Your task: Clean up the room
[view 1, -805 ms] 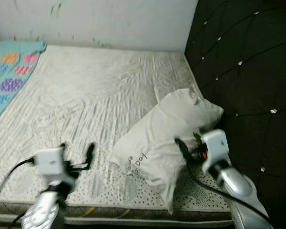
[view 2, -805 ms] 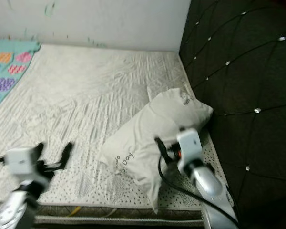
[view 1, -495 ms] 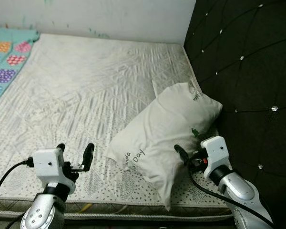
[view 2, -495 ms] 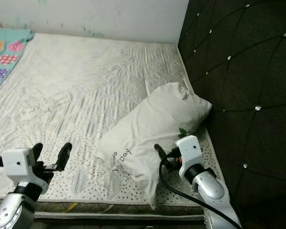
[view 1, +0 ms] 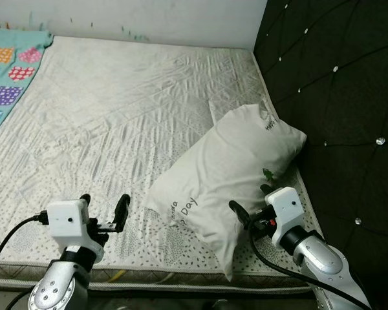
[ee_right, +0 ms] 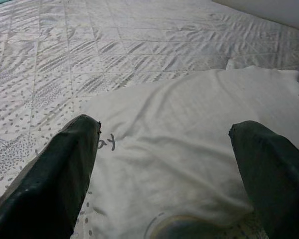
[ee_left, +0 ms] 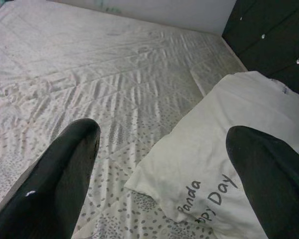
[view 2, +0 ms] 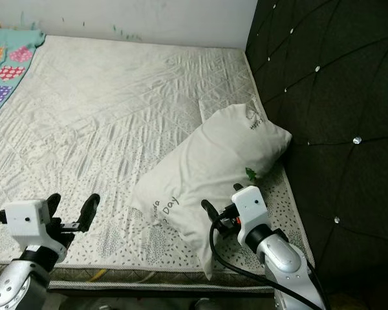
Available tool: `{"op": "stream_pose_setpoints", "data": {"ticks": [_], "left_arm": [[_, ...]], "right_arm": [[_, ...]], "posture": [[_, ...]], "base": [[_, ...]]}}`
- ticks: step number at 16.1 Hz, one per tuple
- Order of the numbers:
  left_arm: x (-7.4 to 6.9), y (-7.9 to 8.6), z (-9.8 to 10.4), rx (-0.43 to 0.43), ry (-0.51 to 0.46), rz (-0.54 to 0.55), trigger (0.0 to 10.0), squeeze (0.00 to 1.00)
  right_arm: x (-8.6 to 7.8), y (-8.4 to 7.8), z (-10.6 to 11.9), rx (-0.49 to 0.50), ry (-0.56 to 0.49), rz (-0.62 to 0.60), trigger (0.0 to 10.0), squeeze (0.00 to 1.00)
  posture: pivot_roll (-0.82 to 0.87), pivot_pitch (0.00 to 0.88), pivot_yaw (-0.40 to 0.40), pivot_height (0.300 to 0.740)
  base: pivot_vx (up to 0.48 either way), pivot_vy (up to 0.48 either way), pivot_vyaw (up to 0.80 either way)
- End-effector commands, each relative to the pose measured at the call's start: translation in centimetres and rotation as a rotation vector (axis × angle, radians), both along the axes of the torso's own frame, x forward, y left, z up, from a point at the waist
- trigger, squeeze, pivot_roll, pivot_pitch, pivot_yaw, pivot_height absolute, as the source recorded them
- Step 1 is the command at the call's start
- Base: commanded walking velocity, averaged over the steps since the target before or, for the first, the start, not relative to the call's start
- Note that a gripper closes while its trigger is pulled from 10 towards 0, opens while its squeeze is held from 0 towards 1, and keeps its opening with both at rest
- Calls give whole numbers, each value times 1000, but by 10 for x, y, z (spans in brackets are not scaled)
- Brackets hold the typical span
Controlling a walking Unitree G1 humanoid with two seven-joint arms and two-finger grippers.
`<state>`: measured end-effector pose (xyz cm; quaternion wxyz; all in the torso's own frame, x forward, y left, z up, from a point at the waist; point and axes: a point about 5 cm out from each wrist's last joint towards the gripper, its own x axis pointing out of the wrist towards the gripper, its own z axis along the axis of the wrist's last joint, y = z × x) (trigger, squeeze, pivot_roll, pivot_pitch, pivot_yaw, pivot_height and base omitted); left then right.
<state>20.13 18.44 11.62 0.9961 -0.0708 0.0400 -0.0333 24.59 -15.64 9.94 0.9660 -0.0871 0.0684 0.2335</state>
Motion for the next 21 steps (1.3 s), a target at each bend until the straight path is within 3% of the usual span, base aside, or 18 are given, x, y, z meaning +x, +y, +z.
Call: {"op": "stream_pose_setpoints", "data": {"ticks": [1,9,15,21], "left_arm": [[-1,-2,2,0,4,-13,10000,0],[0,-3,2,13,-2,14,10000,0],[3,-4,2,19,-7,20,10000,0],[5,1,1,64,-2,80,10000,0]], "right_arm": [[0,-1,3,-11,-9,7,10000,0],[10,-3,7,-34,-31,22,10000,0],[12,-3,8,-42,-36,26,10000,0],[20,-7,10,-54,-55,26,10000,0]], "posture": [[-68,160,-47,670],[-67,165,-54,662],[-72,166,-55,603],[-70,164,-56,598]], "base": [[0,0,0],[0,0,0],[0,0,0],[0,0,0]]}}
